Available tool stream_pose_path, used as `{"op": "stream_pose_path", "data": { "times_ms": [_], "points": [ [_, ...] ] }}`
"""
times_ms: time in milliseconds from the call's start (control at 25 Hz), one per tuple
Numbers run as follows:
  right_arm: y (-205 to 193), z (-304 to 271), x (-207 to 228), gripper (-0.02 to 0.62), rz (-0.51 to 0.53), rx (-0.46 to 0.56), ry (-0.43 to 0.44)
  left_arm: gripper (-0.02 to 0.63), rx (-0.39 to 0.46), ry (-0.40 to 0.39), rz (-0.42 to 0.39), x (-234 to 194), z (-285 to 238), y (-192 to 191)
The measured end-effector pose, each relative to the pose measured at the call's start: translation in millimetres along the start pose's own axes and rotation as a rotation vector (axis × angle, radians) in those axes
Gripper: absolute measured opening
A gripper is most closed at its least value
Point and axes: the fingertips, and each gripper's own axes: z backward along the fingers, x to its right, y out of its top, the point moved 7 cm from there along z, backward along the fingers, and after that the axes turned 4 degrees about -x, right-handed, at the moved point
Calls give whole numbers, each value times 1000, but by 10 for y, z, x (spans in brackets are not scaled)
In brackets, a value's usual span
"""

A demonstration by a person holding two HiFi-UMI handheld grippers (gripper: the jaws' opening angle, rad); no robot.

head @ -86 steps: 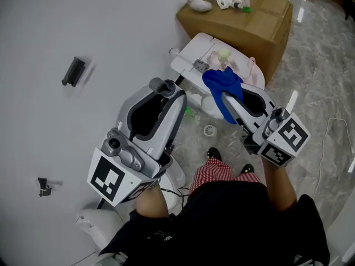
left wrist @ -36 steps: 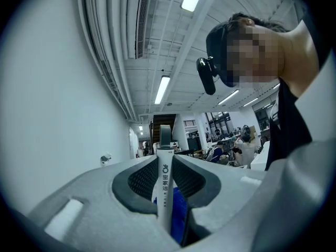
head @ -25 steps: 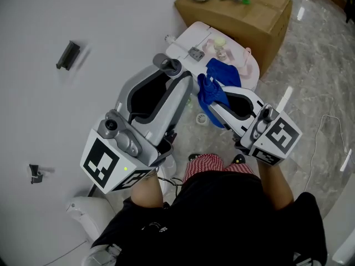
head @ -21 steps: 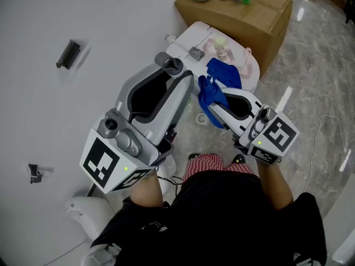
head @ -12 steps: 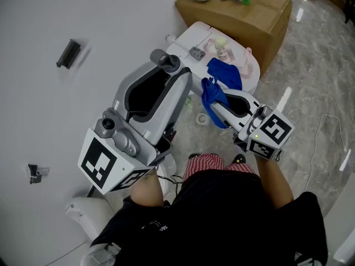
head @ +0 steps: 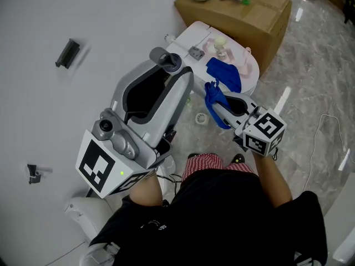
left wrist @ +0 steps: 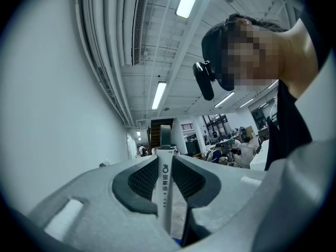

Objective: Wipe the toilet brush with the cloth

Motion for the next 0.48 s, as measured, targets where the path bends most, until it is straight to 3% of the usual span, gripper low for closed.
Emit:
{"op": "stream_pose_path", "data": {
  "times_ms": [480],
  "points": [
    [-285,-106,92,64,1,-103,-50,89,30,0,14,-34,97,46]
  ]
}}
